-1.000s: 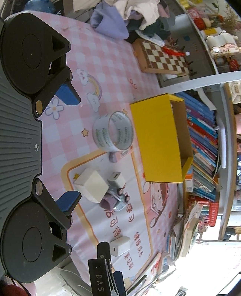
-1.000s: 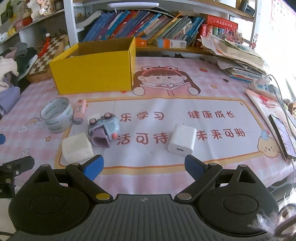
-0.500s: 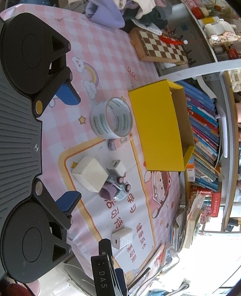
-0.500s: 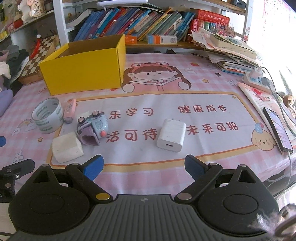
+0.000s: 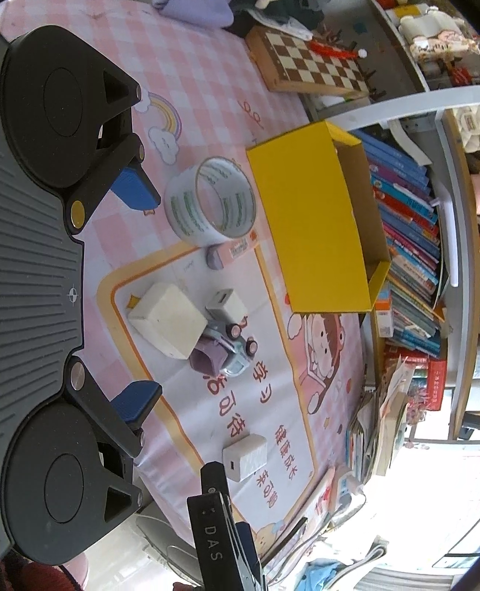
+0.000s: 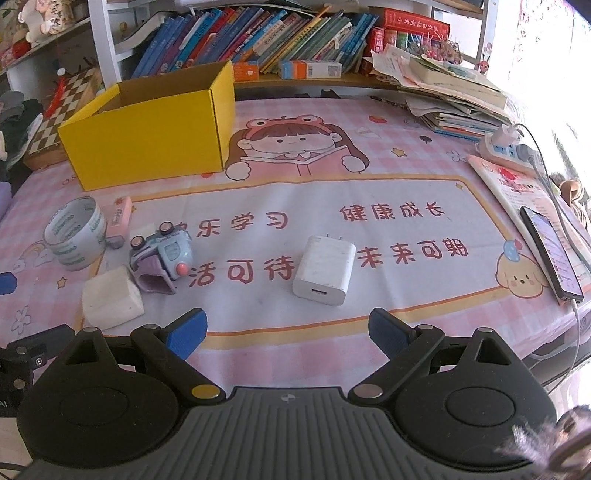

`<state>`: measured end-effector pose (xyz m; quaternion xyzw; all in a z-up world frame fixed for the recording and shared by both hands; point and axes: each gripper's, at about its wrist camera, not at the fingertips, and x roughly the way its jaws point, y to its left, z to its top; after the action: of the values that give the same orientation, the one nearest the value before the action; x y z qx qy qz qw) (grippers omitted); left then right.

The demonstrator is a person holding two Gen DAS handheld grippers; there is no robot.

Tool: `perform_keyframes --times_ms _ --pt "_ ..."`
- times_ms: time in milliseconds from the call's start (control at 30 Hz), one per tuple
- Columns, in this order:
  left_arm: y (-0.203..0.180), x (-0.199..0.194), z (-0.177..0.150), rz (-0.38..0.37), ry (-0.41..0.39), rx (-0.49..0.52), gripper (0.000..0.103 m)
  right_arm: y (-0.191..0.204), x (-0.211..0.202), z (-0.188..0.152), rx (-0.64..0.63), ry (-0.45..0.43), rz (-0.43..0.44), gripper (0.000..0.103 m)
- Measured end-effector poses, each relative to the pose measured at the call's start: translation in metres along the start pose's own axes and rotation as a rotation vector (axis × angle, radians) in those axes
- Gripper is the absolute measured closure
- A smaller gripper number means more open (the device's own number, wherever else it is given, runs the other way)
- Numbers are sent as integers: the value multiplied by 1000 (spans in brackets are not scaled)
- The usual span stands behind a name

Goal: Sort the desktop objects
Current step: 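Move the right tool toward the white charger while the left tool approaches the white cube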

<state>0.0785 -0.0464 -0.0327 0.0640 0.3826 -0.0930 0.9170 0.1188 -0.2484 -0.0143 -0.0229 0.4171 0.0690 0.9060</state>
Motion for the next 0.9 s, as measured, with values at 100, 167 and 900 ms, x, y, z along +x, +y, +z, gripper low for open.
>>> perform_keyframes --times_ms 100,167,900 --pt "-2 6 4 -13 12 6 4 -4 4 3 7 7 -8 8" --pt "-2 9 6 -24 15 6 4 -7 7 5 12 10 -10 8" --pt "-2 49 20 -53 84 38 20 -17 44 29 21 74 -58 22"
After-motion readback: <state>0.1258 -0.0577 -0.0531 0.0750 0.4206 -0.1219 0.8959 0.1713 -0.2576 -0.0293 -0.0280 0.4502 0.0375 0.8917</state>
